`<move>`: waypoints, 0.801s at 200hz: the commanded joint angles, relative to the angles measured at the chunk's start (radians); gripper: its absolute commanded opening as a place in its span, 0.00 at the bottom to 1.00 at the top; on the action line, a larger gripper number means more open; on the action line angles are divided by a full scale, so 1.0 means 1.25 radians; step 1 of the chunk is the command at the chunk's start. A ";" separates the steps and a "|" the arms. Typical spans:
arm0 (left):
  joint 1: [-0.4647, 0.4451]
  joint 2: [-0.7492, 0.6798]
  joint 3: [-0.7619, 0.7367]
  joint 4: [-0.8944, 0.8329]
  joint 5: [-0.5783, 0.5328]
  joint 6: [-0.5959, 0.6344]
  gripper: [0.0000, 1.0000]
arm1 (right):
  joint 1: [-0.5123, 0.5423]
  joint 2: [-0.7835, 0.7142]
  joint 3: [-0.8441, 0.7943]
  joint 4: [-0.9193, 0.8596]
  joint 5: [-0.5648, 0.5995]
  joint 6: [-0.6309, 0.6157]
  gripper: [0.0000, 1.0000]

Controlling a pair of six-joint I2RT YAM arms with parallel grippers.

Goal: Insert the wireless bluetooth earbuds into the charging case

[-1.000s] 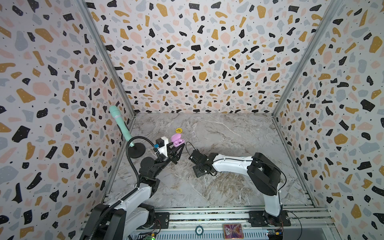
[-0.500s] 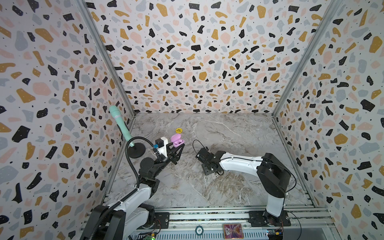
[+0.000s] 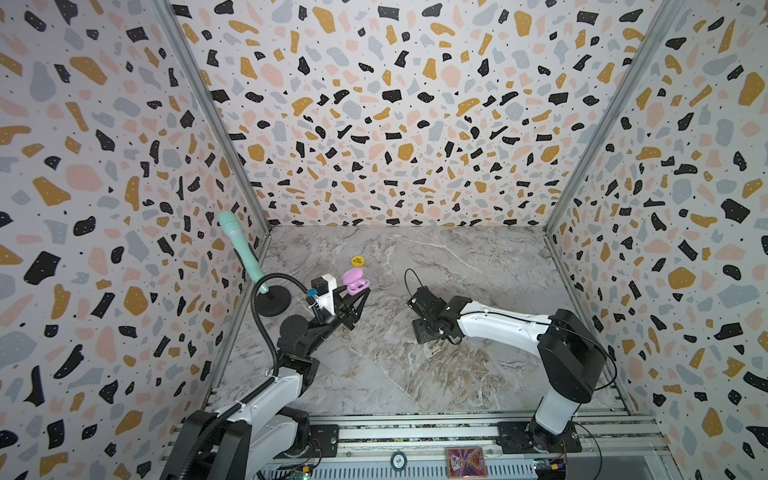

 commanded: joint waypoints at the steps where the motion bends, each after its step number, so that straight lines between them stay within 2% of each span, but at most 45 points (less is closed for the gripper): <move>1: 0.003 -0.007 0.003 0.052 0.012 -0.002 0.00 | -0.036 -0.025 -0.020 0.080 -0.163 -0.037 0.70; 62: 0.003 -0.003 0.003 0.052 0.019 -0.005 0.00 | -0.062 0.025 -0.017 0.142 -0.268 -0.101 0.76; 112: 0.003 0.015 0.004 0.071 0.034 -0.017 0.00 | -0.067 0.078 0.000 0.135 -0.294 -0.119 0.76; 160: 0.004 0.019 0.006 0.075 0.035 -0.019 0.00 | -0.064 0.063 -0.024 0.128 -0.315 -0.112 0.75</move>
